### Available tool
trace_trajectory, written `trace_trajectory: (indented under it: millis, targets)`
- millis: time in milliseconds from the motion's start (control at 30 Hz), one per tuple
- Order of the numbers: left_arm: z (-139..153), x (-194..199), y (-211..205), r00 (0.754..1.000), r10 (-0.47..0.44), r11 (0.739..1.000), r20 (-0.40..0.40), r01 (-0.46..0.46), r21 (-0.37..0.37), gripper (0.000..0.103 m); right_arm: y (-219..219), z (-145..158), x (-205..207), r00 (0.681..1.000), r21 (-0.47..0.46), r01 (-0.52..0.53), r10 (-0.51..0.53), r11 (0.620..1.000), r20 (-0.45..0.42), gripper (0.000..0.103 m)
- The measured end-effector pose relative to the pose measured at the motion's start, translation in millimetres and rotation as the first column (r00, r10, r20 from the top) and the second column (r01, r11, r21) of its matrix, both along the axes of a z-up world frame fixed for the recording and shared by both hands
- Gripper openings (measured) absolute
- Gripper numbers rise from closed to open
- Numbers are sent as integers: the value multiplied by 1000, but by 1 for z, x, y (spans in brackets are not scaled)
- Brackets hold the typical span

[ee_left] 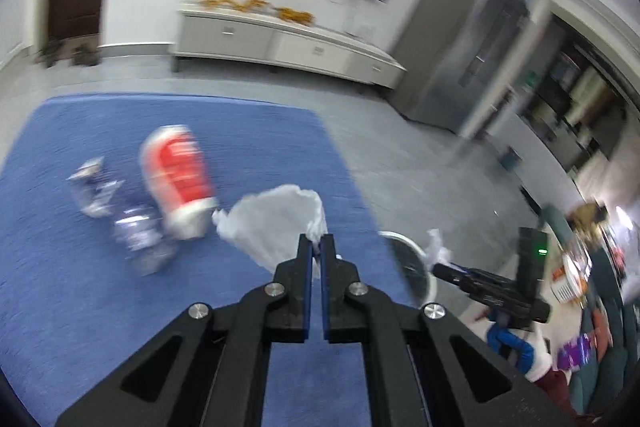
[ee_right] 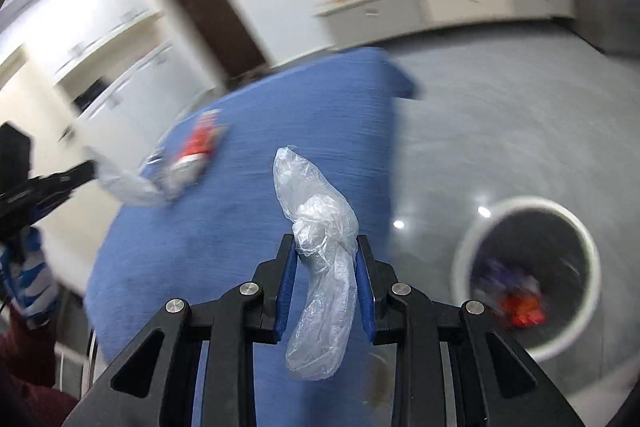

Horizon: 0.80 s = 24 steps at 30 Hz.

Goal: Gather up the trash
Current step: 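Carry the white plastic bags over the bin and open both tools to drop them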

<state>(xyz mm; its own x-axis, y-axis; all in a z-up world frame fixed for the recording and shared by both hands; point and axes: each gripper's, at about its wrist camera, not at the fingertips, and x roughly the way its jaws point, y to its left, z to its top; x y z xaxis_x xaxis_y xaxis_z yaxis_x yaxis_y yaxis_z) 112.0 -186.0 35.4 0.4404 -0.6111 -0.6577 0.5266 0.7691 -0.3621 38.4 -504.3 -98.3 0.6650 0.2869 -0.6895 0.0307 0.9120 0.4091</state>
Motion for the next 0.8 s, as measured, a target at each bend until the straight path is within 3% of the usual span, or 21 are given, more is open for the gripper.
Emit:
trace_trajectory:
  millis: [200, 500, 633, 800]
  targets:
    - [-16, 3, -128, 982, -188, 982, -22, 189, 19, 3, -81, -37, -18, 972, 9, 224, -223, 974, -79, 28]
    - [-78, 25, -284, 927, -339, 934, -163, 352, 56, 6, -146, -80, -16, 911, -17, 384, -381, 923, -160, 34]
    - [-108, 33, -331, 901, -367, 915, -233, 395, 86, 6, -164, -97, -17, 886, -37, 426, -425, 904, -184, 48]
    - [-125, 33, -339, 884, -380, 905, -272, 416, 87, 7, -181, -103, -21, 864, -46, 465, -465, 884, -193, 52]
